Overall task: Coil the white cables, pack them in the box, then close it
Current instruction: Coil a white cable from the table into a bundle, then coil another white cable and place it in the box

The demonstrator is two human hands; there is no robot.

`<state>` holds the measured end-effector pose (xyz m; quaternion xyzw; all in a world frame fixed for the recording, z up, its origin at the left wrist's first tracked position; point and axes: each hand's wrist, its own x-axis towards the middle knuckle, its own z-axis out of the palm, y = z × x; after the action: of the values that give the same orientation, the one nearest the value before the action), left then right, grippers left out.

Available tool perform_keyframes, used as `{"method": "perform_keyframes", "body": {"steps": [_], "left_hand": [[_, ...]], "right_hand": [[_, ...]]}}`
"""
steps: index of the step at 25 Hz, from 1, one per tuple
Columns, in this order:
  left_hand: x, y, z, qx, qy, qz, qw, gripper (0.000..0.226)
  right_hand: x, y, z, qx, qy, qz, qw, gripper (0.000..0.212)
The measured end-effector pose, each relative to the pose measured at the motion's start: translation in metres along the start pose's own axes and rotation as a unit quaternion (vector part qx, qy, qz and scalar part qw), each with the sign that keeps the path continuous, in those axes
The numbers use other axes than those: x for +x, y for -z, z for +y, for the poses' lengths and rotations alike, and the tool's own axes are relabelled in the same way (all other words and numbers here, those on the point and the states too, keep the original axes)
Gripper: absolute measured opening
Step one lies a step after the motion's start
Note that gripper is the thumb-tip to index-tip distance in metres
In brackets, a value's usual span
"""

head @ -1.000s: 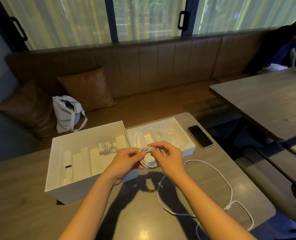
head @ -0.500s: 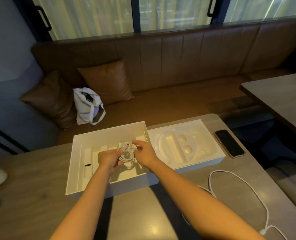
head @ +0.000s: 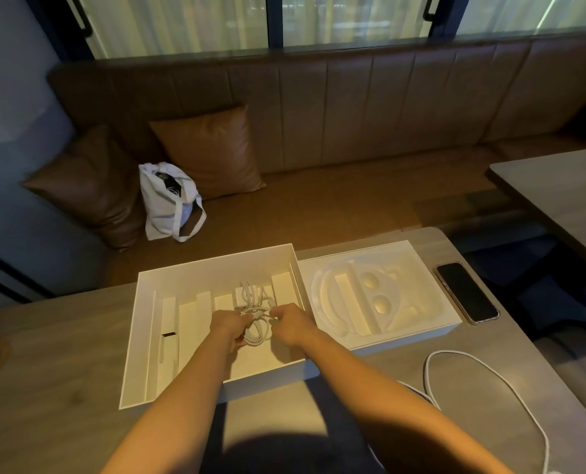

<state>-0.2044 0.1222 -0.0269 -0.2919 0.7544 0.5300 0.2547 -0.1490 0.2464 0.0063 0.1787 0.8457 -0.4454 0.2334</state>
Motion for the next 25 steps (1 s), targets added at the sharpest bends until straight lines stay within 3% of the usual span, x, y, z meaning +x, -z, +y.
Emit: {"method": "perform_keyframes", "body": {"steps": [6,10,14,17,19,22,25], "left_hand": [[-0.017,0.007,0.008,0.075,-0.069,0.014,0.995,0.01],[-0.023,0.012,0.013,0.166,-0.078,-0.011,0.983,0.035],[-0.038,0.023,0.021,0.27,-0.08,-0.041,0.959,0.035],[-0.047,0.031,0.026,0.359,-0.065,-0.1,0.926,0.069],[-0.055,0.033,0.031,0.441,-0.075,-0.133,0.884,0.088],[-0.073,0.027,0.047,0.534,-0.133,-0.132,0.824,0.089],[-0.101,0.0,0.06,0.431,-0.254,-0.087,0.862,0.073]], "right_hand": [[-0.004,0.0,-0.003,-0.01,0.013,0.006,1.0,0.047],[-0.01,0.004,-0.007,-0.003,0.023,0.017,1.0,0.048],[-0.017,0.005,-0.006,0.002,0.034,0.011,0.999,0.048],[-0.023,0.005,-0.005,0.015,0.05,0.007,0.999,0.05],[-0.028,0.007,-0.007,0.035,0.07,0.009,0.997,0.052],[-0.041,0.017,-0.012,0.065,0.114,0.033,0.991,0.046],[-0.063,0.04,-0.011,0.128,0.15,0.103,0.975,0.036]]}}
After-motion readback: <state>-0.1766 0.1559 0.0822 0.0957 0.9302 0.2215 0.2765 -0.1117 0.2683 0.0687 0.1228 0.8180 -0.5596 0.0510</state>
